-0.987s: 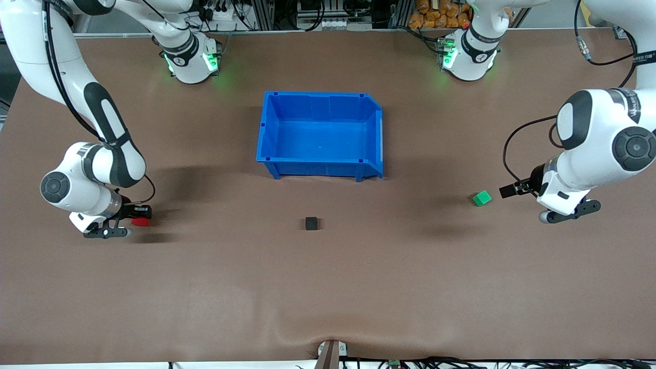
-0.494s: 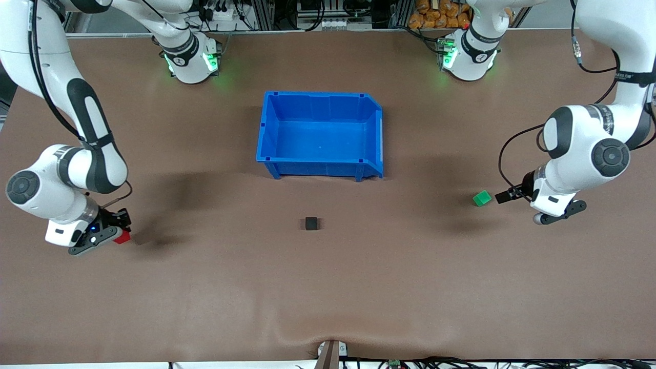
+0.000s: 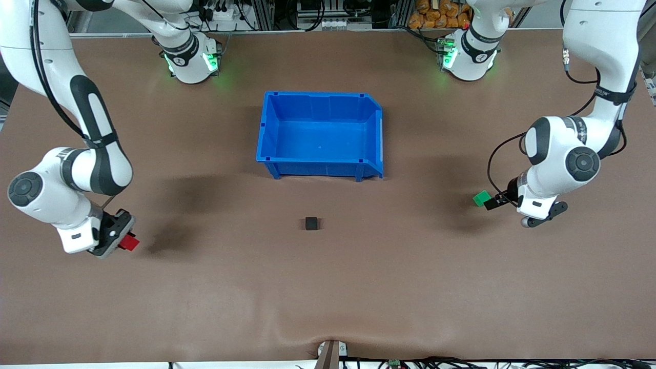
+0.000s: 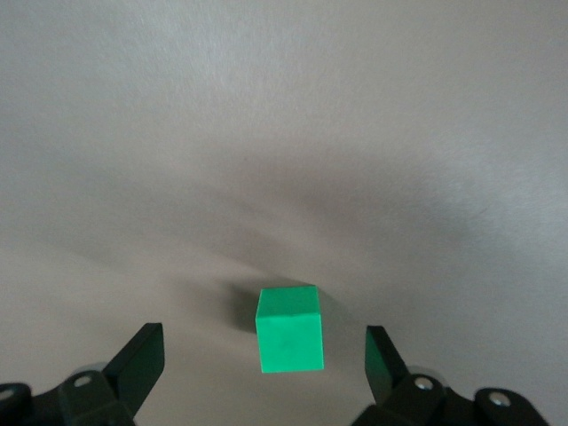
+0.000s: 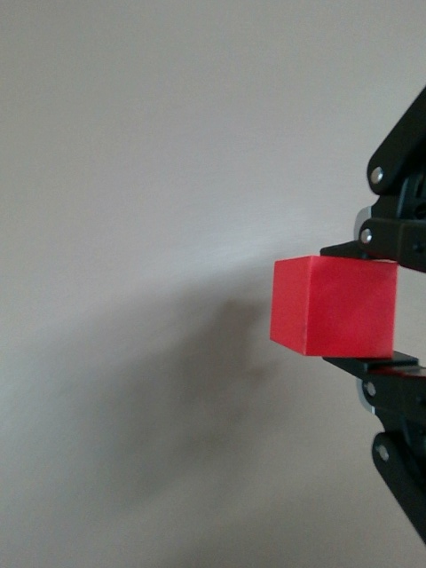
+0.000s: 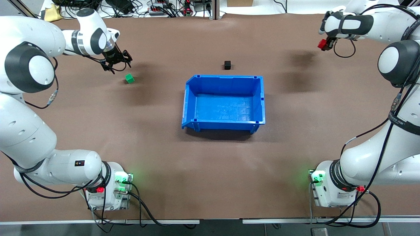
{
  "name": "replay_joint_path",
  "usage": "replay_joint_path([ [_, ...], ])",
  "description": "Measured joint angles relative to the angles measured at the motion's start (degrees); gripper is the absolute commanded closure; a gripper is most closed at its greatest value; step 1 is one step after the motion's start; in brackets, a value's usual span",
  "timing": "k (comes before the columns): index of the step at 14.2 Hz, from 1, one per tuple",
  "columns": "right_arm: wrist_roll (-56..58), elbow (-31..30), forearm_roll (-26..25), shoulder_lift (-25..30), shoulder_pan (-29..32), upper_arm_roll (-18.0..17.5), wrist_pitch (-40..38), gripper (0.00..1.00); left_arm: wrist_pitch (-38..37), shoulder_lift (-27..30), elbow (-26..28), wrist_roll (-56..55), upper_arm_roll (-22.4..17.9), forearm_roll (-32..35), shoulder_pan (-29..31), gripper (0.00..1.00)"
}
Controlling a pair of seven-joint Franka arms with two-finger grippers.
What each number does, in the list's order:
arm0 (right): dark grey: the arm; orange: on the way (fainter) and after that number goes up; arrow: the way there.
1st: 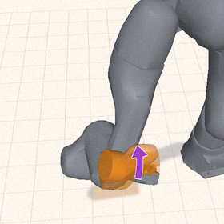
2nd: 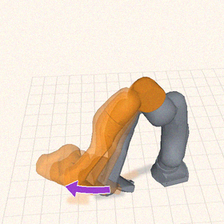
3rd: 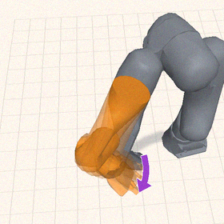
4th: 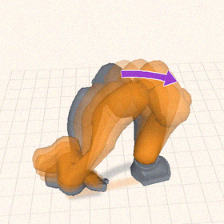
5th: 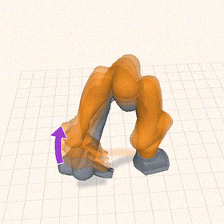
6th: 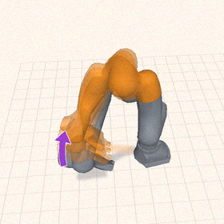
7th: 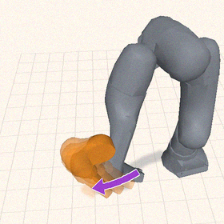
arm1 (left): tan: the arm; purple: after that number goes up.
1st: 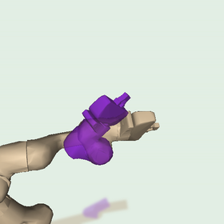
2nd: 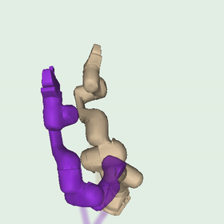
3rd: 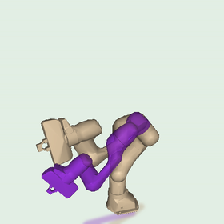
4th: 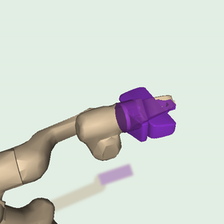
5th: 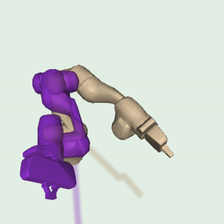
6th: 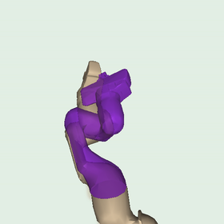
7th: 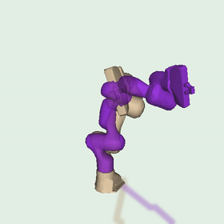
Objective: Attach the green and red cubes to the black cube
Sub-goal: 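Carry the red cube with the right gripper toward the black cube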
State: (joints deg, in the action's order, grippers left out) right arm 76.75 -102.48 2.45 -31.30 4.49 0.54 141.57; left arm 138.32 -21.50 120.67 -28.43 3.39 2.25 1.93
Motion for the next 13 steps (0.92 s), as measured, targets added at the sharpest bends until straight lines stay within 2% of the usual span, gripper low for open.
replay_joint_path([
  [3, 4.8, 0.2, -0.1, 0.6, -0.7, -3.8, -1.8, 1.0, 1.8, -1.1, 0.9, -0.9, 0.0, 0.0, 0.0, 0.0],
  [5, 5.7, 2.1, -0.2, 0.8, -3.2, -5.2, -5.9, 1.0, 2.6, -1.8, 1.0, -1.7, 0.0, 0.0, 0.0, 0.0],
  [7, 5.7, 5.2, -0.3, 0.8, -7.8, -5.3, -10.4, 1.0, 3.4, -2.7, 1.0, -2.6, 0.0, 0.0, 0.0, 0.0],
  [10, 5.6, 7.0, -0.3, 0.1, -13.7, -5.3, -11.9, 1.0, 4.3, -3.6, 1.0, -3.4, 0.1, 0.0, 0.0, 0.0],
  [12, 5.6, 7.7, -0.3, -1.7, -15.6, -5.3, -11.9, 1.0, 5.1, -4.3, 1.0, -3.6, 0.3, 0.0, 0.0, 0.0],
  [13, 5.2, 8.2, -0.3, -2.8, -16.1, -5.3, -11.9, 1.0, 5.5, -4.6, 1.0, -4.2, 0.3, 0.0, 0.0, 0.03],
])
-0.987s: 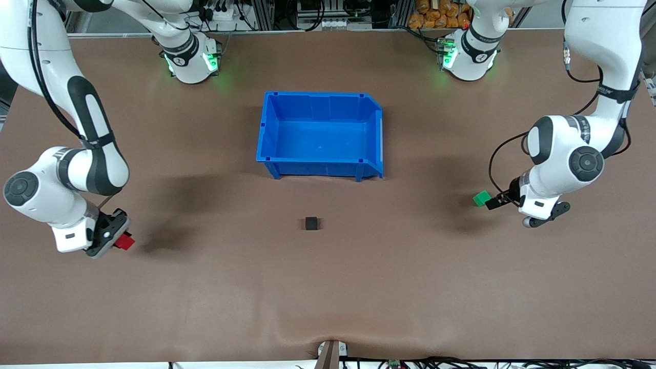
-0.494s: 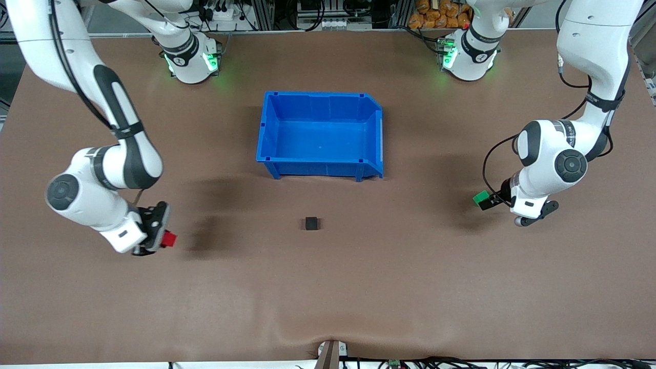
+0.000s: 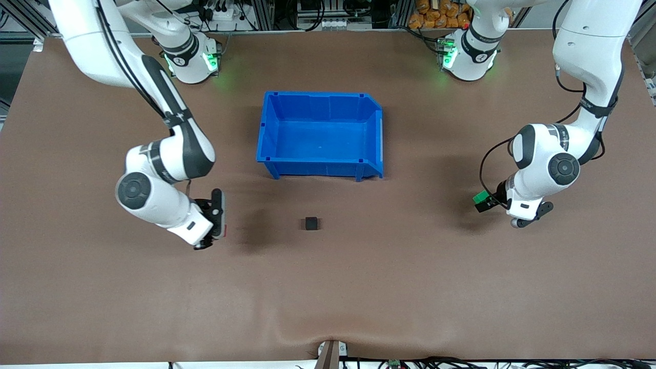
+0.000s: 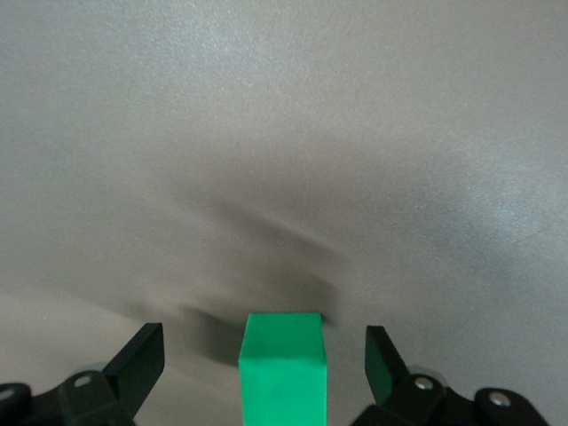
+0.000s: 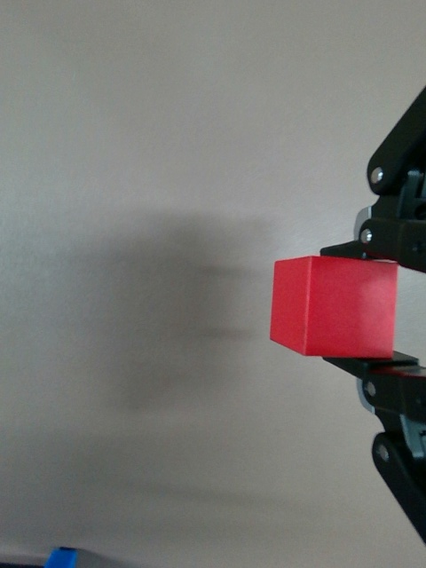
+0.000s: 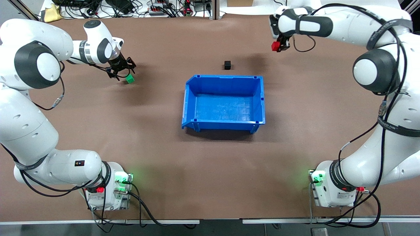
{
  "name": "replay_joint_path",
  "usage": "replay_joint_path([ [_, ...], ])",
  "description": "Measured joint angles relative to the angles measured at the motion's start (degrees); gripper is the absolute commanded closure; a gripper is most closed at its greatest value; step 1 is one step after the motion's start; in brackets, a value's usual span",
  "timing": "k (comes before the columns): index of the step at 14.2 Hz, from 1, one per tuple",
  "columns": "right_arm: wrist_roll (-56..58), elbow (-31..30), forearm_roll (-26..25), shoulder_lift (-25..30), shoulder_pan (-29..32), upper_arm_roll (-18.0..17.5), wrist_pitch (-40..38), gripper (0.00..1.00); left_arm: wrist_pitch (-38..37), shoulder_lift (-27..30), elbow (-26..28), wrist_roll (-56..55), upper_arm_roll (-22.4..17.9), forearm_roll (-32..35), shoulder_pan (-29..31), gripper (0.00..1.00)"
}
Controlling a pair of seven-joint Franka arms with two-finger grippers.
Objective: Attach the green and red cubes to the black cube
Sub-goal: 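Carry the red cube with the right gripper toward the black cube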
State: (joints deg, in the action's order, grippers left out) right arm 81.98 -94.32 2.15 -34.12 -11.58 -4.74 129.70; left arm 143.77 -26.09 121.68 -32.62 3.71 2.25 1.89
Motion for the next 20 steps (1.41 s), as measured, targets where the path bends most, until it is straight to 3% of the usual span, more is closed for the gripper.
replay_joint_path([
  [5, -5.8, 1.6, -0.1, -2.5, -1.6, 0.0, -1.1, 1.0, 0.3, -0.4, 0.0, -3.2, 0.9, 0.0, -0.5, 0.15],
  [8, -6.6, 4.6, -1.8, -4.5, -3.7, 0.0, -1.4, 1.0, 0.3, -0.5, 0.0, -3.2, 0.9, 0.0, -0.5, 0.28],
  [12, -9.5, 9.6, -2.4, -9.9, -6.5, 0.1, -1.5, 1.0, 0.3, -0.5, 0.0, -3.6, 0.9, 0.0, -0.4, 0.29],
  [15, -12.5, 12.9, -2.4, -13.2, -7.7, 0.1, -1.5, 1.0, 0.8, -0.6, 0.0, -4.6, 0.9, 0.0, -0.4, 0.39],
  [17, -13.6, 15.4, -2.5, -15.3, -8.8, 0.1, -1.5, 1.0, 1.1, -0.6, -0.1, -4.8, 0.9, 0.0, -0.4, 0.39],
  [18, -13.9, 16.6, -2.5, -16.3, -9.2, 0.1, -1.5, 1.0, 1.2, -0.6, -0.1, -4.8, 0.9, 0.0, -0.4, 0.44],
  [20, -14.3, 18.7, -2.5, -18.1, -10.0, 0.1, -1.8, 1.0, 1.2, -0.7, -0.1, -4.9, 0.9, 0.0, -0.4, 0.67],
])
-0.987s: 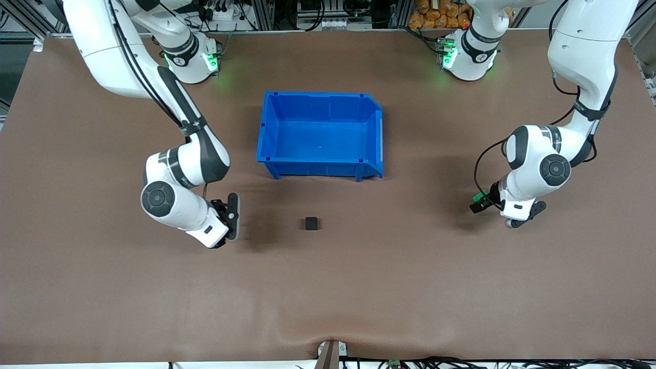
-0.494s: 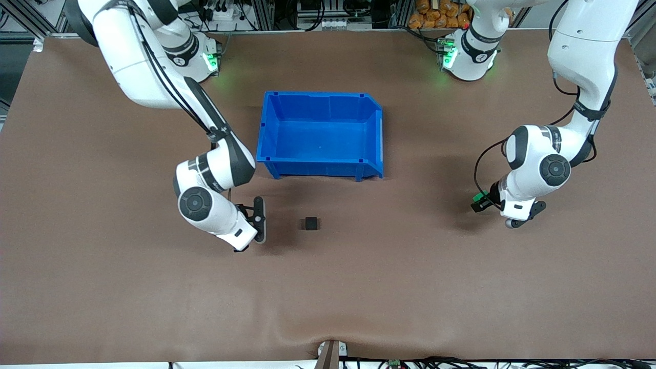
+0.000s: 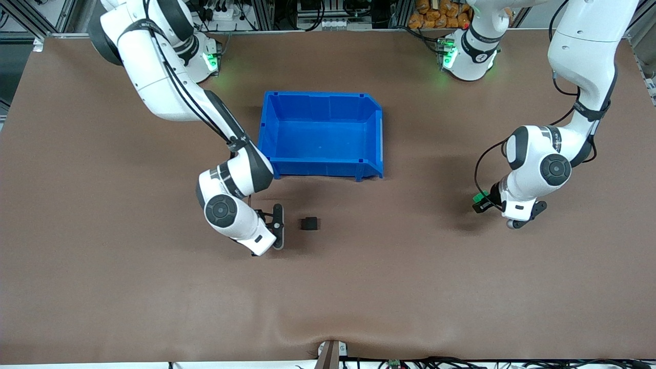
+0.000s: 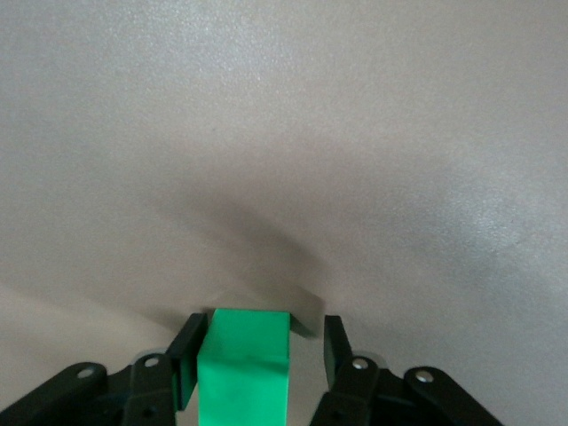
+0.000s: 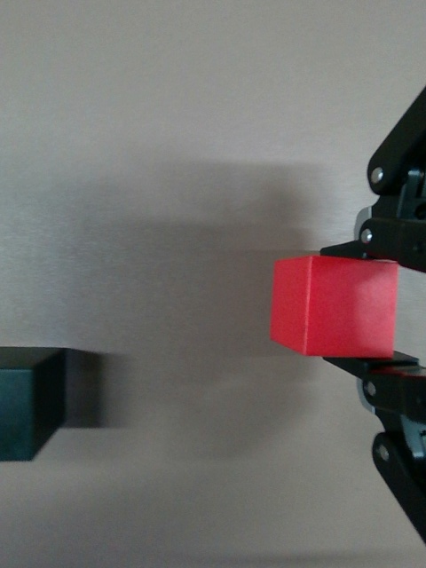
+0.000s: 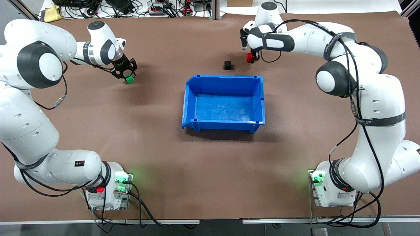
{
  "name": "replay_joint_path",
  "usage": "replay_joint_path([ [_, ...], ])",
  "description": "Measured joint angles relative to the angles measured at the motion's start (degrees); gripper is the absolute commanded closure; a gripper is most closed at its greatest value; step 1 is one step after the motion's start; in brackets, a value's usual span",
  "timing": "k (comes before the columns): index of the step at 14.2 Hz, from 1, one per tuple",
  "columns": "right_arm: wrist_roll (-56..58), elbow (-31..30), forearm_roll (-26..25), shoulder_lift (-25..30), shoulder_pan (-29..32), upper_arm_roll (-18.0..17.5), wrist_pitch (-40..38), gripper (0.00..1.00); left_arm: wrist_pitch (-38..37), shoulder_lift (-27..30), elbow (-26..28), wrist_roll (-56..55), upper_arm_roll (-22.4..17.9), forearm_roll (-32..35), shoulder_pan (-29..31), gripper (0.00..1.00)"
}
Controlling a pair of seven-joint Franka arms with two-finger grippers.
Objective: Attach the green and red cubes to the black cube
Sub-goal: 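Carry the red cube with the right gripper toward the black cube, then set the red cube against the black cube and open the right gripper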
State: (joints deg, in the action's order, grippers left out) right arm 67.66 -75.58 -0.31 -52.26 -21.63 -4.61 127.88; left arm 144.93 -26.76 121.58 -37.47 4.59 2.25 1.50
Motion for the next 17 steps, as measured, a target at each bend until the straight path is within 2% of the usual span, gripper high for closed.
replay_joint_path([
  [3, -3.3, 2.8, -0.2, -1.6, -1.1, 0.1, -3.6, 1.0, 0.0, -0.1, 0.0, 0.0, 0.0, 0.0, 0.0, 1.0],
  [7, -7.4, 4.1, -0.2, -1.8, -3.2, 0.1, -8.2, 1.0, 0.0, -0.1, 0.0, 0.0, 0.0, 0.0, 0.0, 1.0],
  [17, -12.1, 6.1, -0.4, -2.6, -6.1, 0.3, -7.1, 1.0, 0.2, -0.1, -1.3, -3.3, 0.0, 0.0, -0.1, 1.0],
])
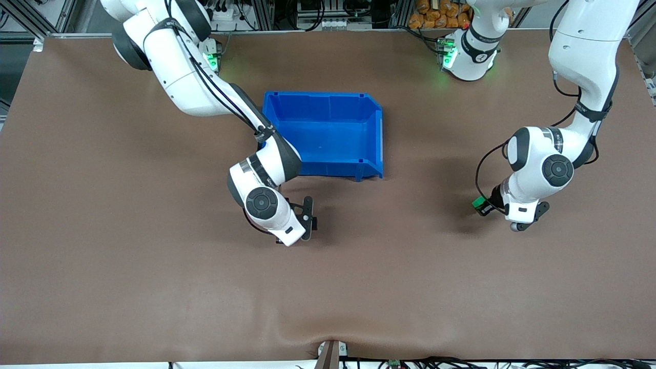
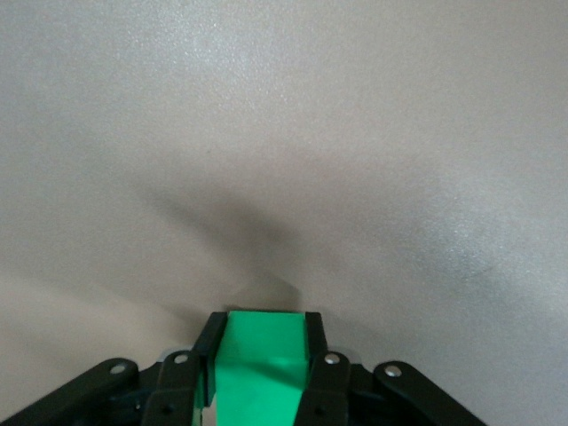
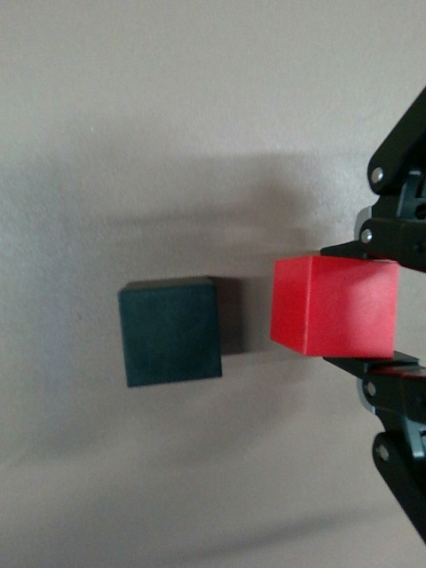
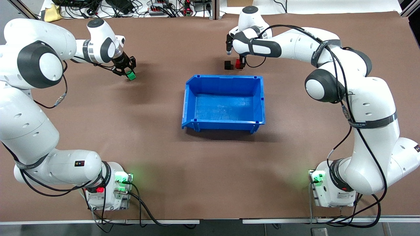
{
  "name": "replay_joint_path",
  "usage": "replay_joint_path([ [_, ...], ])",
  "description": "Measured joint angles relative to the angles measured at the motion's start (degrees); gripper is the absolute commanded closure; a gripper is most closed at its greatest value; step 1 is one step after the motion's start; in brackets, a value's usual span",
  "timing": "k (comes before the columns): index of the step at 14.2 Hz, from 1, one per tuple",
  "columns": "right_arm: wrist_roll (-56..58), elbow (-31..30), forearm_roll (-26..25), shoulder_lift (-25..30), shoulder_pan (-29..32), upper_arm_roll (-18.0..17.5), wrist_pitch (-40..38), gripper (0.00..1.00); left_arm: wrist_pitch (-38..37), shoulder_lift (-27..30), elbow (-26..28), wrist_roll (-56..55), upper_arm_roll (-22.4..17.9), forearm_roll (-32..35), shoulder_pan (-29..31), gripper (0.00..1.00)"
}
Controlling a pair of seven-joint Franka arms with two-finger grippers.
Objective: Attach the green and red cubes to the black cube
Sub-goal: 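Set the red cube against the black cube and open the right gripper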
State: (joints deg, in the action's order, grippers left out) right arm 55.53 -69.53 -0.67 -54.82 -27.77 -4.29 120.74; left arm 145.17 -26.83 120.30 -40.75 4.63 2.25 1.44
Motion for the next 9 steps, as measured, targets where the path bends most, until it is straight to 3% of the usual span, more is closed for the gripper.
replay_joint_path([
  [9, -0.9, 1.0, -0.4, -1.3, -1.4, 0.4, 1.6, 1.0, -0.3, -0.1, -1.1, -5.7, 0.3, 0.0, -1.4, 1.0],
])
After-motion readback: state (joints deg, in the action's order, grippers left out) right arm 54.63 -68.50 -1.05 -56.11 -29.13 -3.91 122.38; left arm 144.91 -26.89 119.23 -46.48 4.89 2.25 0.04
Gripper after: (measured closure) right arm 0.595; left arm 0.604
